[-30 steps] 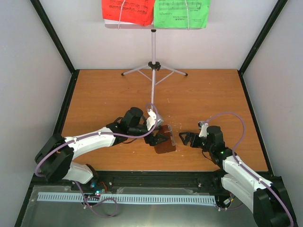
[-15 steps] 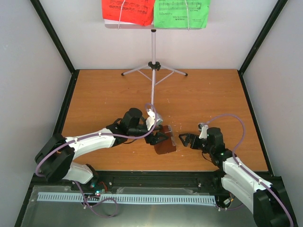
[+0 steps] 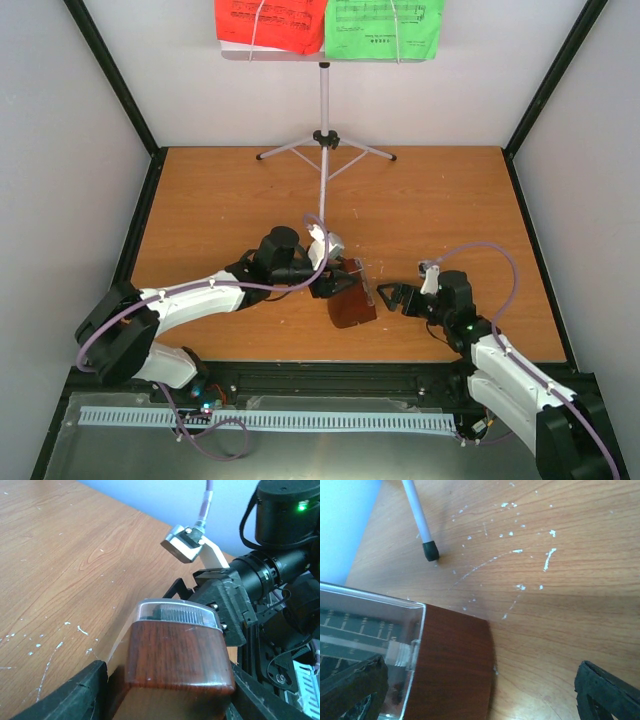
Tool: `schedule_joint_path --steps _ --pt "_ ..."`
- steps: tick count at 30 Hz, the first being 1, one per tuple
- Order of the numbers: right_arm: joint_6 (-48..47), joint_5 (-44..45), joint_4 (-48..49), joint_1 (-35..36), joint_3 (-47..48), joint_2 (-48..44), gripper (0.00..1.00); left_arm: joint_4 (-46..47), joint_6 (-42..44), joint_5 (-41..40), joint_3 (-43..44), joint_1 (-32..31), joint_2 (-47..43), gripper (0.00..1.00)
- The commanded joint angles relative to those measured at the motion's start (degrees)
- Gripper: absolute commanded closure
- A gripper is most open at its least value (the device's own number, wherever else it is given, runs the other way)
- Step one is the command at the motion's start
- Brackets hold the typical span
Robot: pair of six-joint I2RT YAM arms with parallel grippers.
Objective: Pack up the instrument practice props
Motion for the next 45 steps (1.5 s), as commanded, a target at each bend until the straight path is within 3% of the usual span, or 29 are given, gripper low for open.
schedule_joint_path --steps 1,9,15,22,30,45 --pt "0.14 -1.27 0.55 -0.26 -0.66 -3.21 0.00 -0.96 -5.55 -1.99 1.47 0.30 1.55 0.50" --pt "0.24 3.76 -4.81 3.81 1.37 -10.70 0.04 -3.74 -10.68 3.62 5.49 6.08 5.15 0.51" --pt "1.83 16.67 -7.78 15.35 3.68 -12.23 0.07 -8.04 -11.36 1.11 9.47 7.21 8.16 0.51" --pt "4.43 22.67 -2.86 24.86 2.28 -7.93 0.14 -10.09 -11.87 0.06 11.50 7.37 9.79 0.51" --pt "2.85 24.94 1.02 29.22 4.54 1.08 0.25 -11.10 -12.79 -0.42 12.23 7.42 10.47 0.51" --pt "1.40 34.07 -0.76 34.68 8.56 8.39 0.25 -11.13 -14.84 -0.52 12.97 7.42 10.68 0.53"
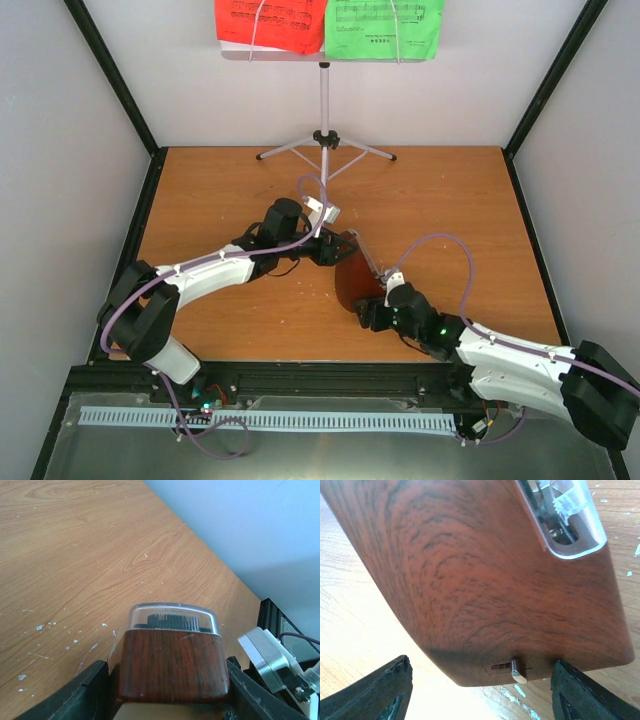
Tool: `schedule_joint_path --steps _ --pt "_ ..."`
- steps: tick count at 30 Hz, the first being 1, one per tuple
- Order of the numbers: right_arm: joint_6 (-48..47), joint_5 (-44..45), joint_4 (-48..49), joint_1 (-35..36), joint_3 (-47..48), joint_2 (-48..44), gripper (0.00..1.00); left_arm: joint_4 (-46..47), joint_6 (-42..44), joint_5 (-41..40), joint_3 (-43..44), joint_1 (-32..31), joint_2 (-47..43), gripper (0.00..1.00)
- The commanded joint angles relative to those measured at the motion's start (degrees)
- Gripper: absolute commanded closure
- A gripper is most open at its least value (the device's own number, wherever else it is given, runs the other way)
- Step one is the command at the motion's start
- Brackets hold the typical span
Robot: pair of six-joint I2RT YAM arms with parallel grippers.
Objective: Pack up the instrument practice props
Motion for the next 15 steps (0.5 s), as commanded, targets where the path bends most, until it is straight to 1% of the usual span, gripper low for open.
schedule_joint_path --steps 1,6,15 --pt "-1.20 5.32 0.22 2.07 2.92 2.08 0.25 -4.35 -1.29 -0.82 1.32 0.22 1.58 0.52" --pt "-1.74 8.76 -0.93 4.13 4.60 4.31 0.23 -5.29 -1.10 -1.39 1.98 0.21 2.15 0.53" --pt "-2.06 13.02 -3.08 6.39 8.00 8.09 0.24 -5.66 -2.74 -2.35 2.89 0.18 2.75 0.53"
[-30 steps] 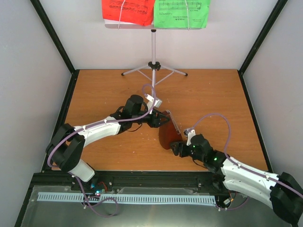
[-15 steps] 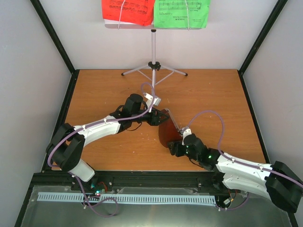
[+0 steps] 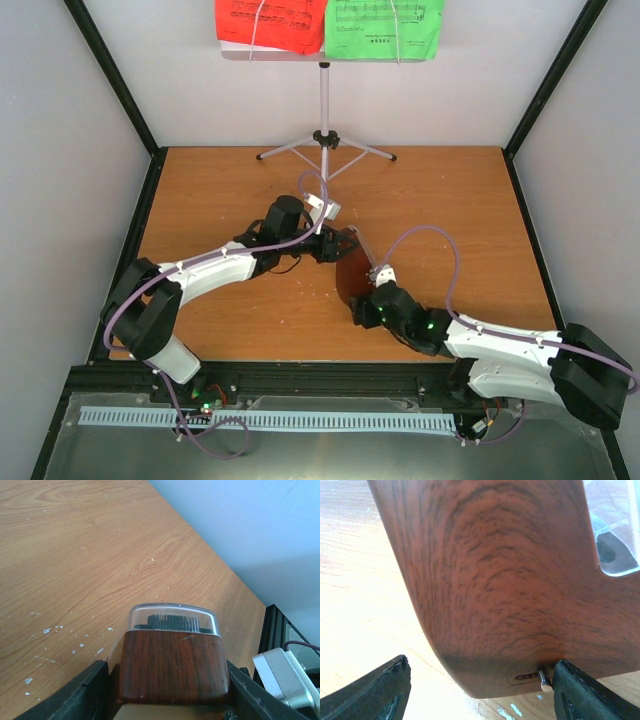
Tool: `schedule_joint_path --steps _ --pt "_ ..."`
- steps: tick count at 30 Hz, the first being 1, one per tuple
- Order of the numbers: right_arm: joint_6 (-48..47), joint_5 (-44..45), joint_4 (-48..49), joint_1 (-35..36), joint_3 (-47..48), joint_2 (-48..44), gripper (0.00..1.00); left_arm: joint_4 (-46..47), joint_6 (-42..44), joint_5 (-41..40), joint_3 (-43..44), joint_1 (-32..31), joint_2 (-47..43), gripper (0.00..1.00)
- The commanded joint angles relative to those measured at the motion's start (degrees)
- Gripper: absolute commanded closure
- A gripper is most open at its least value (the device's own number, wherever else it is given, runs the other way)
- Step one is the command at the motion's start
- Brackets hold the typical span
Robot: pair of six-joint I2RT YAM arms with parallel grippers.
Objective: Pack up the instrument practice props
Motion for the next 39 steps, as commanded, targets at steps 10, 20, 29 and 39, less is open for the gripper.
schedule_joint_path --steps 10,20,29,39 --pt "0.73 6.48 -0.60 2.89 3.52 5.04 0.31 -6.12 -2.56 -2.16 1.58 0.04 1.90 0.53" --pt "1.25 8.24 0.75 3.91 4.16 6.45 0.43 -5.78 -3.46 -1.96 1.23 -0.02 2.46 0.53" --pt "0.59 7.56 1.60 3.90 5.17 8.93 0.64 -5.33 -3.71 -2.14 1.02 0.03 2.51 0.54" --pt "0.24 7.51 0.91 3.91 4.23 6.17 0.59 -2.77 3.73 -0.17 -1.30 0.02 1.90 0.53"
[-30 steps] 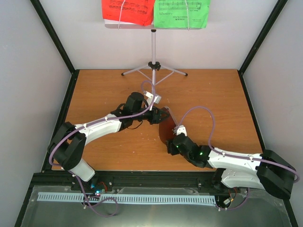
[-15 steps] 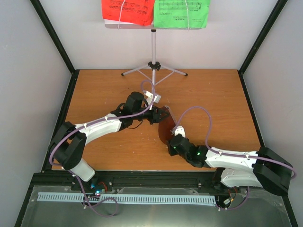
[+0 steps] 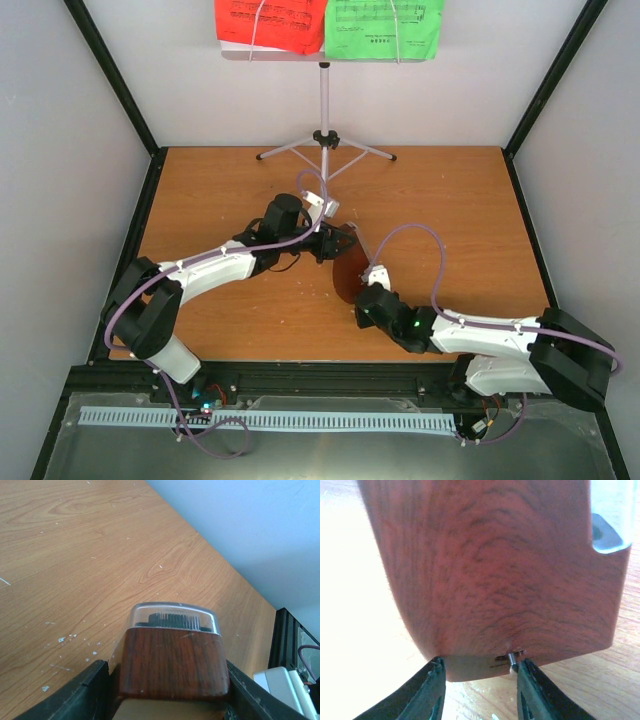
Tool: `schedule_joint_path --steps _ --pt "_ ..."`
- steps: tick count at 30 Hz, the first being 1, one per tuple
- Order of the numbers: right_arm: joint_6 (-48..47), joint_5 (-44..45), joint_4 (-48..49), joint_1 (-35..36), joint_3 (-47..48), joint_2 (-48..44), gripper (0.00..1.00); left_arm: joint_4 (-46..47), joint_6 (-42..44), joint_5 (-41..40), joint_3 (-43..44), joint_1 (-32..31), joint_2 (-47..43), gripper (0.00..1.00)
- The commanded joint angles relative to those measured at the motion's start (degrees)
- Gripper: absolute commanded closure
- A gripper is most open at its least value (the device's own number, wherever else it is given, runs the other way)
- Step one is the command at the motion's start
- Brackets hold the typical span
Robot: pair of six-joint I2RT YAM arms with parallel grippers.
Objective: Pack up the instrument practice props
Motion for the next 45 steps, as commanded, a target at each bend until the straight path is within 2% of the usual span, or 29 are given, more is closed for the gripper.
schedule_joint_path --steps 1,6,9,12,15,20,24,27,33,37,45 --pt "0.19 -1.60 1.62 0.50 0.44 -3.40 0.52 -3.80 3.85 1.20 -1.89 -0.58 1.37 0.54" --pt "0.42 -0.30 -2.72 0.50 -0.52 -10.19 0.26 -5.41 12.09 3.92 -2.45 -0.74 0.48 0.54" --pt "0.26 1.50 -6.23 0.31 -0.74 -15.13 0.17 -6.23 16.35 5.21 -2.75 -0.92 -0.38 0.54" --pt "-0.29 0.18 -8.80 -2.04 -1.41 -20.24 0.13 -6.73 19.04 6.04 -2.88 -0.94 -0.99 0.54" --pt "-0.54 -6.43 -8.53 -8.02 -4.00 -24.90 0.11 -6.38 19.66 6.38 -3.21 -1.10 -1.55 0.54" --pt "0.39 -18.82 -5.06 -19.12 -9.87 -29.87 0.15 -7.18 17.68 4.08 -2.90 -1.26 -0.97 0.54" --pt "1.49 -23.27 -0.46 -21.12 -13.43 -30.14 0.16 -5.93 17.69 6.72 -3.39 -1.20 -1.43 0.53" --pt "1.12 -26.54 3.44 -21.73 -14.81 -28.80 0.21 -5.17 17.68 7.52 -3.52 -1.16 -1.80 0.53" --pt "0.77 -31.69 6.93 -21.66 -14.08 -24.83 0.30 -10.97 11.42 0.36 0.94 -1.20 0.46 0.58" --pt "1.82 -28.16 7.71 -19.23 -13.43 -23.58 0.28 -14.20 6.52 -2.39 4.21 -0.95 2.35 0.57" --pt "1.56 -9.30 2.77 -8.53 -7.17 -15.44 0.17 -15.81 2.31 -1.88 7.17 -0.76 4.64 0.57"
